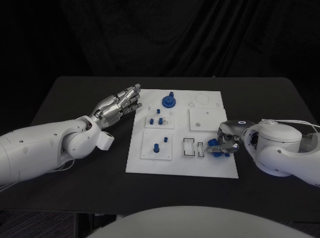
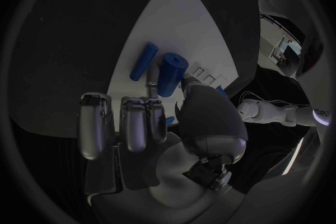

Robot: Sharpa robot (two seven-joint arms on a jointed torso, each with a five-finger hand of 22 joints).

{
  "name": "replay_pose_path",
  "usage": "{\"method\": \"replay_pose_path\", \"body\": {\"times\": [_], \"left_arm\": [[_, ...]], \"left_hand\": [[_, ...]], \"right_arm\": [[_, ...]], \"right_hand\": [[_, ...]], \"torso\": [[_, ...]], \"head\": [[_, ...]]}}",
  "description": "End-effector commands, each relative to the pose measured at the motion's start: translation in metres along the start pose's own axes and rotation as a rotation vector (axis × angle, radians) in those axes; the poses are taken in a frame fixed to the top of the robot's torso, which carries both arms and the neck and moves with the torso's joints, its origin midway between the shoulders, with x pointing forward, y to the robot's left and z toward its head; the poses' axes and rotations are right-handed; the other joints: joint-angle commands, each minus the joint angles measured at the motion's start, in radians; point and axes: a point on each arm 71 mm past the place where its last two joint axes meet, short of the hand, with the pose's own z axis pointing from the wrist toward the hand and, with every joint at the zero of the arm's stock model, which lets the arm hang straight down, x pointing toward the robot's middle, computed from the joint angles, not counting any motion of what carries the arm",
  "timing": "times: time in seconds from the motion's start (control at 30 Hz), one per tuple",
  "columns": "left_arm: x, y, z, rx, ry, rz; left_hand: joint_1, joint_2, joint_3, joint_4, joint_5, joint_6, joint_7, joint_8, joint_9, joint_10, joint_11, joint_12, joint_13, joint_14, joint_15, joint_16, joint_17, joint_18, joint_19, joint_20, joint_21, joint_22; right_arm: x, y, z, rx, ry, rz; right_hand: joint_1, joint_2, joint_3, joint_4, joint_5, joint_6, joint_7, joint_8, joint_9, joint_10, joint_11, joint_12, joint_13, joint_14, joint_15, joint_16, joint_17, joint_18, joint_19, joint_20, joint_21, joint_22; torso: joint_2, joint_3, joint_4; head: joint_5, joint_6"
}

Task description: Assemble the parts on the task board

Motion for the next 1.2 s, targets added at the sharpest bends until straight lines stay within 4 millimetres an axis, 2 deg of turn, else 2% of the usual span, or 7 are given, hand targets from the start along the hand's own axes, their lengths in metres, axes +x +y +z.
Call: {"method": "replay_pose_path", "body": {"times": [0.03, 0.1, 0.33, 0.43, 0.87, 1.2], "left_arm": [[0.002, 0.000, 0.000, 0.007, 0.016, -0.011], [0.002, 0.000, 0.000, 0.007, 0.016, -0.011], [0.001, 0.000, 0.000, 0.006, 0.014, -0.011], [0.001, 0.000, 0.000, 0.006, 0.014, -0.011], [0.000, 0.001, -0.001, 0.004, 0.013, -0.011], [0.000, 0.001, -0.001, 0.004, 0.013, -0.011]], "left_hand": [[0.011, -0.003, 0.004, -0.004, 0.005, -0.001, 0.007, 0.006, 0.002, 0.000, 0.007, 0.004, 0.002, -0.002, 0.007, -0.004, -0.001, 0.010, 0.002, 0.004, 0.003, 0.001], [0.011, -0.003, 0.005, -0.004, 0.006, 0.000, 0.008, 0.006, 0.002, -0.001, 0.008, 0.004, 0.002, -0.002, 0.007, -0.004, -0.001, 0.010, 0.002, 0.004, 0.003, 0.001], [0.012, -0.003, 0.006, -0.006, 0.009, 0.001, 0.009, 0.006, 0.002, -0.001, 0.008, 0.004, 0.002, -0.002, 0.007, -0.004, -0.001, 0.010, 0.002, 0.004, 0.003, 0.001], [0.014, -0.003, 0.007, -0.007, 0.012, 0.002, 0.010, 0.006, 0.002, -0.001, 0.008, 0.004, 0.002, -0.002, 0.007, -0.004, -0.001, 0.010, 0.002, 0.004, 0.003, 0.001], [0.015, -0.003, 0.008, -0.010, 0.017, 0.003, 0.011, 0.007, 0.002, -0.001, 0.008, 0.005, 0.002, -0.002, 0.007, -0.004, -0.001, 0.009, 0.002, 0.004, 0.003, 0.001], [0.015, -0.003, 0.008, -0.010, 0.017, 0.003, 0.011, 0.007, 0.002, -0.001, 0.008, 0.005, 0.002, -0.002, 0.007, -0.004, -0.001, 0.009, 0.002, 0.004, 0.003, 0.001]], "right_arm": [[0.004, 0.000, 0.002, 0.003, 0.018, 0.016], [0.005, -0.001, 0.003, 0.003, 0.033, 0.033], [0.006, 0.000, 0.002, -0.015, 0.039, 0.128], [0.006, 0.001, 0.000, -0.026, 0.030, 0.178], [0.004, -0.002, -0.009, -0.029, 0.034, 0.488], [-0.004, -0.004, -0.014, -0.030, 0.024, 0.569]], "right_hand": [[0.029, 0.009, 0.005, -0.015, 0.000, -0.005, 0.004, -0.018, -0.011, 0.102, 0.009, 0.005, 0.263, 0.102, 0.007, 0.006, 0.263, -0.002, 0.059, 0.006, -0.005, 0.234], [0.066, 0.023, 0.013, -0.044, -0.001, -0.002, 0.008, -0.040, -0.025, 0.102, 0.012, 0.005, 0.263, 0.102, 0.010, 0.006, 0.263, -0.002, 0.059, 0.009, -0.005, 0.234], [0.109, 0.054, 0.029, -0.096, -0.001, 0.021, 0.003, -0.061, -0.040, 0.102, 0.009, 0.005, 0.263, 0.102, 0.009, 0.006, 0.263, -0.002, 0.060, 0.009, -0.002, 0.235], [0.116, 0.058, 0.031, -0.110, -0.001, 0.029, 0.001, -0.063, -0.042, 0.102, 0.007, 0.005, 0.263, 0.102, 0.008, 0.006, 0.263, -0.003, 0.062, 0.009, 0.001, 0.236], [0.122, 0.064, 0.034, -0.123, -0.001, 0.038, -0.002, -0.063, -0.042, 0.102, 0.004, 0.005, 0.263, 0.102, 0.006, 0.006, 0.263, -0.003, 0.061, 0.007, 0.000, 0.235], [0.122, 0.064, 0.034, -0.123, -0.001, 0.038, -0.002, -0.063, -0.042, 0.102, 0.004, 0.005, 0.263, 0.102, 0.006, 0.006, 0.263, -0.003, 0.061, 0.007, -0.001, 0.235]], "torso": [[0.000, 0.0000, -0.0005], [0.000, -0.0003, -0.0007], [0.001, -0.0003, 0.0008], [0.000, -0.0002, 0.0009], [0.000, 0.0006, -0.0023], [-0.002, -0.0011, -0.0008]], "head": [[0.002, 0.000], [0.002, 0.000], [0.004, 0.000], [0.004, 0.000], [0.009, 0.000], [0.009, 0.000]]}}
